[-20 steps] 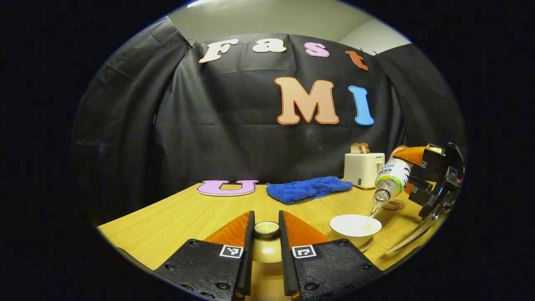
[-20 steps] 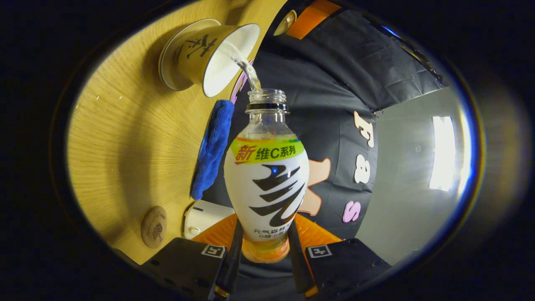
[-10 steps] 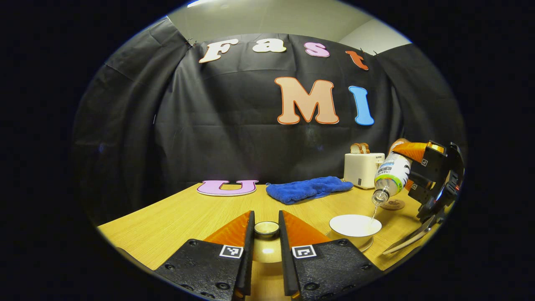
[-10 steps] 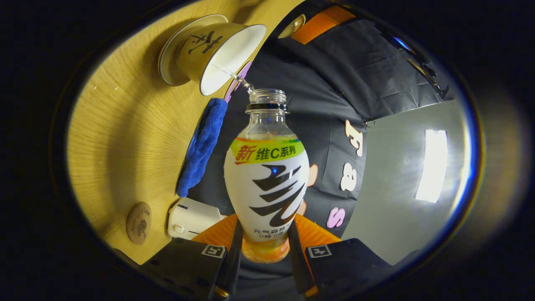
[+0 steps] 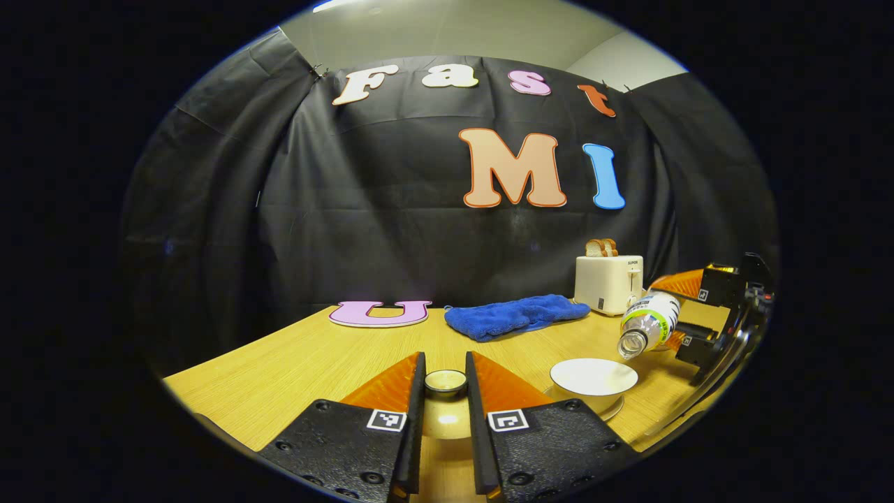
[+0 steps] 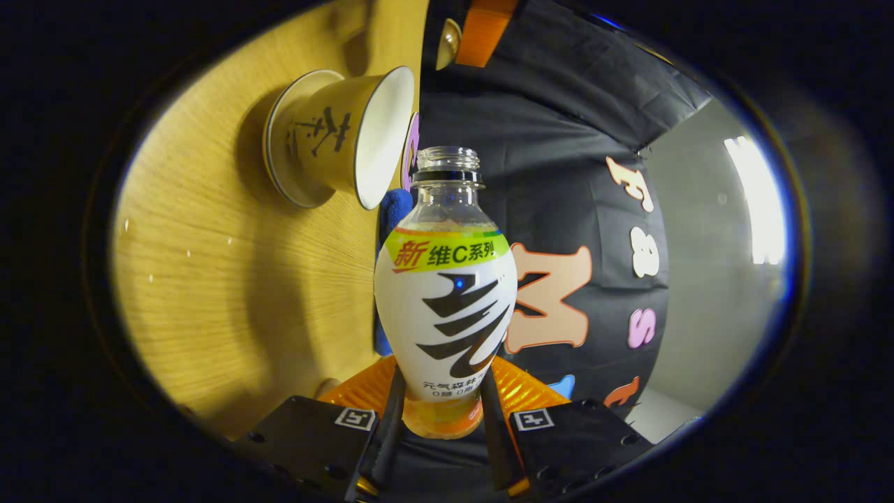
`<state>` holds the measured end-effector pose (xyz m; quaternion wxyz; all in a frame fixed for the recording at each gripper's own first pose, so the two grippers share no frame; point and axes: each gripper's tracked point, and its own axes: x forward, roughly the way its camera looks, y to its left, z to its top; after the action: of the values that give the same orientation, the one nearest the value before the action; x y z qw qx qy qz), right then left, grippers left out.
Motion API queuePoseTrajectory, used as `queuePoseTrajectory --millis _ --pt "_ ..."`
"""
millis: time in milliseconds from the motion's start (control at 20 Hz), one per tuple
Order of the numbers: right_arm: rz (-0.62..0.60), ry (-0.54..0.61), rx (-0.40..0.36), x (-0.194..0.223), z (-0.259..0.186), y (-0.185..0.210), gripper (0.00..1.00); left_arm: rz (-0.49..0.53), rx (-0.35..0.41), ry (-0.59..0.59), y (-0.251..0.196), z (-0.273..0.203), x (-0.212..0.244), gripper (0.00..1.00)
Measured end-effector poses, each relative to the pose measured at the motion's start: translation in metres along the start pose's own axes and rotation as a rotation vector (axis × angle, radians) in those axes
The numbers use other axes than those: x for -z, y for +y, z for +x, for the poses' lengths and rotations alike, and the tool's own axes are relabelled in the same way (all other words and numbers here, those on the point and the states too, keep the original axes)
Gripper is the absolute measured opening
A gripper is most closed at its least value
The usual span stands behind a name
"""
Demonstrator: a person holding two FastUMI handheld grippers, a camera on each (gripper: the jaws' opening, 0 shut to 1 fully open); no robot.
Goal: Open the teacup lid with one hand, grasp the water bottle and pour water into the teacup with the other hand; after pouring, place the water bottle on the coaster and then close the teacup lid.
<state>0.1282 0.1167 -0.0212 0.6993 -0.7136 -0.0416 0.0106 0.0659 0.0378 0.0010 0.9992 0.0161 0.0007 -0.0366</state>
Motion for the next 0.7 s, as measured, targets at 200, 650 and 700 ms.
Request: queuePoseTrajectory --millis 200,650,700 --pt "0.192 0.028 -0.097 0.002 -0.006 0.013 0.57 0.000 0.001 0.000 0.000 0.000 0.000 0.28" --pt "0.966 0.139 -0.215 0.030 0.004 -0.012 0.60 0.001 0.001 0.000 0.001 0.000 0.000 0.28" --pt "1.042 0.156 -0.215 0.039 0.007 -0.018 0.60 0.000 0.001 0.000 0.000 0.000 0.000 0.28"
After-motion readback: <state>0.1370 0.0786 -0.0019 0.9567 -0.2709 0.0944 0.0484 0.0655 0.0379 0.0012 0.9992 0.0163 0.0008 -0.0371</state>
